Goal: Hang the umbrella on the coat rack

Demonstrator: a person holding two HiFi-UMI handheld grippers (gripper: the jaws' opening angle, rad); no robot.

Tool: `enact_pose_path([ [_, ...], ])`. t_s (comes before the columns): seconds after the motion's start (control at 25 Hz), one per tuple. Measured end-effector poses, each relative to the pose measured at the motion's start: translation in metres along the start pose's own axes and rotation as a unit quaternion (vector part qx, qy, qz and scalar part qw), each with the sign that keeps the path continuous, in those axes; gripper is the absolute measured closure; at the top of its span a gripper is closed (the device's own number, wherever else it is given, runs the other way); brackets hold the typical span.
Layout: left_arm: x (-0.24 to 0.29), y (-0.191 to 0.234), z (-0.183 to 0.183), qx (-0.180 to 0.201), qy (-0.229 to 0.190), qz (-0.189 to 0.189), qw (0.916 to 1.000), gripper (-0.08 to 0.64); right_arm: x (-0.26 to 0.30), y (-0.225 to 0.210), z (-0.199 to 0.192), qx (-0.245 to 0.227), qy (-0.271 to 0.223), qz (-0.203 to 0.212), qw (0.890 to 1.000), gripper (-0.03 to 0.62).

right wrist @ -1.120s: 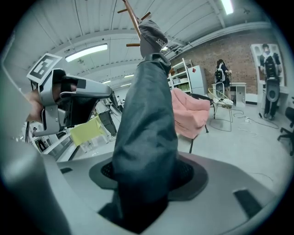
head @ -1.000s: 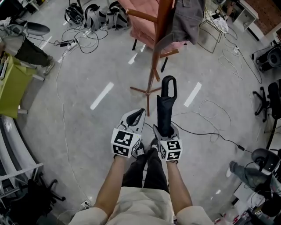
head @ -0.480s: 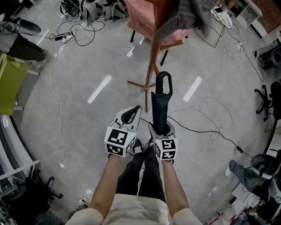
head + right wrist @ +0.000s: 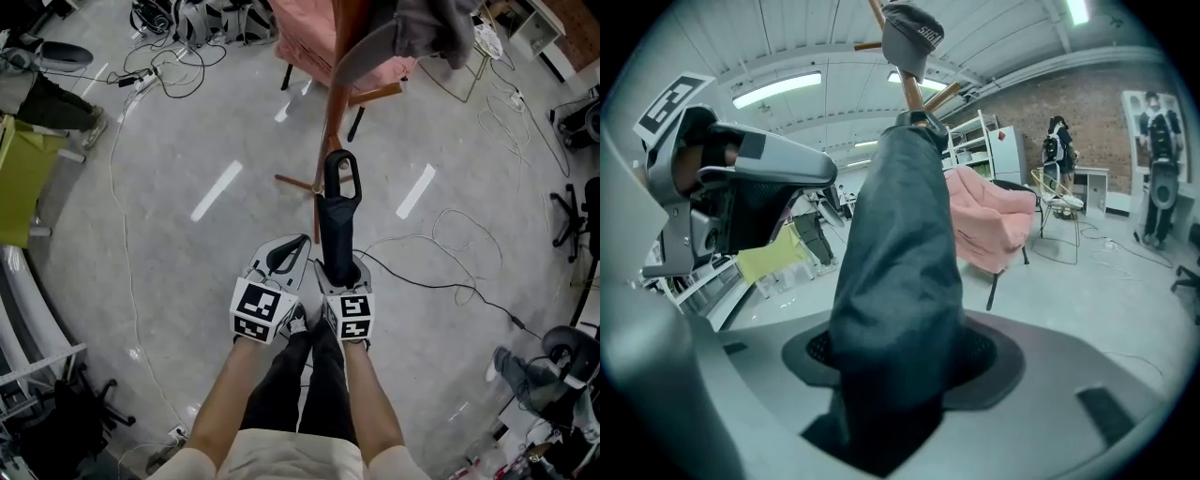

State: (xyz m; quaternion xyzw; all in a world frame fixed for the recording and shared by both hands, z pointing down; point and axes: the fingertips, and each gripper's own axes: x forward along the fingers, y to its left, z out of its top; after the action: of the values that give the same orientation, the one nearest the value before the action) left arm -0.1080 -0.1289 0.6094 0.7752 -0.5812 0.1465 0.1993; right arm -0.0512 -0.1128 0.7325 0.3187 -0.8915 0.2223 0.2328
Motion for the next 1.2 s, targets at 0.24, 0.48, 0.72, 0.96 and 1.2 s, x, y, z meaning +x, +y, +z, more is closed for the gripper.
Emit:
enact_pose_path([
  [0.24,-0.002,0.013,-0.012,-0.009,0.004,0.011,0.9999,0.552,0.013,-0.002,-0.004,0.004,0.001,-0.003,1.0,0.33],
  [0.48,0.004,0.02,-0.025,-0.02,0.005,0.015,0.9997,0.552,0.029,-0.001,-0.007,0.011,0.005,-0.003,1.0,0.331],
  [0.72,0.015,0.013,-0.024,-0.021,-0.001,0.008,0.9998,0.552,0.037,-0.011,-0.012,0.006,0.013,-0.005,1.0,0.331],
  [0.96,0.017,0.014,-0.023,-0.036,-0.005,0.007,0.9993,0.551,0.042,-0.012,-0.009,0.008,0.018,-0.005,1.0,0.331],
  [1.2,0.019,0.018,-0.01,-0.019,-0.012,-0.014,0.9996,0.552,0.057,-0.007,-0.003,0.016,0.017,0.01,1.0,0.331],
])
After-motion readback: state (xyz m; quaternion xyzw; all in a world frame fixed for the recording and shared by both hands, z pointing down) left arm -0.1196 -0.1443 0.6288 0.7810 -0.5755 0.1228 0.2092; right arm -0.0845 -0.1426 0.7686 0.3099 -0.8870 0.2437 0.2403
